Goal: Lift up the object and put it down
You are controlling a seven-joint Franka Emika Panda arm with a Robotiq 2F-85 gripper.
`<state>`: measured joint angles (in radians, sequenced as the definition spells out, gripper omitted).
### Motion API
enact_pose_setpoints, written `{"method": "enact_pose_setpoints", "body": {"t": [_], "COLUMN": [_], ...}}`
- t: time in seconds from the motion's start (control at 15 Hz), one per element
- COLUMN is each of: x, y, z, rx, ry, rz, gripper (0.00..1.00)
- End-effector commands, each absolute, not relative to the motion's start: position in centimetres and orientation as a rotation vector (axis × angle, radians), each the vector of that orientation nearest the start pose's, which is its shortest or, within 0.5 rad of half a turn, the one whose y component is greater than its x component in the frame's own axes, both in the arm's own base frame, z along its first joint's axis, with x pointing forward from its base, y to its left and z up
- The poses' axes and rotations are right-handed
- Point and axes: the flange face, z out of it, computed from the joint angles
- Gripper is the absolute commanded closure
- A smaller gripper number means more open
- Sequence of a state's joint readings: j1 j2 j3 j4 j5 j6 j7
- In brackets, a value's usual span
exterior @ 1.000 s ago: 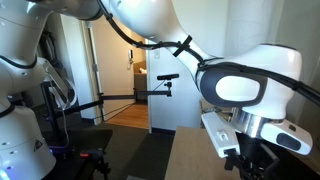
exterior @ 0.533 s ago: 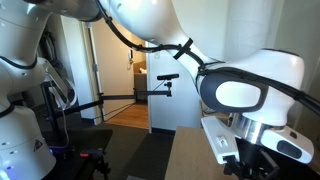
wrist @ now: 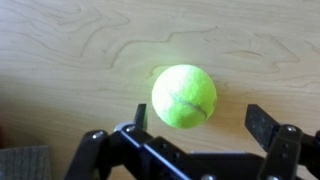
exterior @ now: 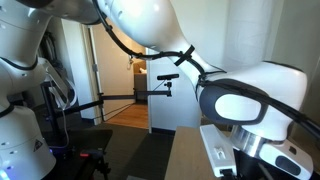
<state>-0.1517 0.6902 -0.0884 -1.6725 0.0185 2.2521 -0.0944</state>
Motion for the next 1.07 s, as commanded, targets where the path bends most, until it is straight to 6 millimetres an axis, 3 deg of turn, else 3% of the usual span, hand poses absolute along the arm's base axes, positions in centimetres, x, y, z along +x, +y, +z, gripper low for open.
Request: {"method": "enact_pose_setpoints", "body": {"t": [0.0,0.53,1.0], "x": [65.2,64.7,64.7], "y": [-15.3,-15.3,-15.3], "z": [18.7,17.0,16.9], "rx": [-3.141,-3.147,-3.147], "ry": [0.234,0.221,0.221], "rz": [0.211,0.238,0.238], "gripper": [0.00,0.00,0.00]}}
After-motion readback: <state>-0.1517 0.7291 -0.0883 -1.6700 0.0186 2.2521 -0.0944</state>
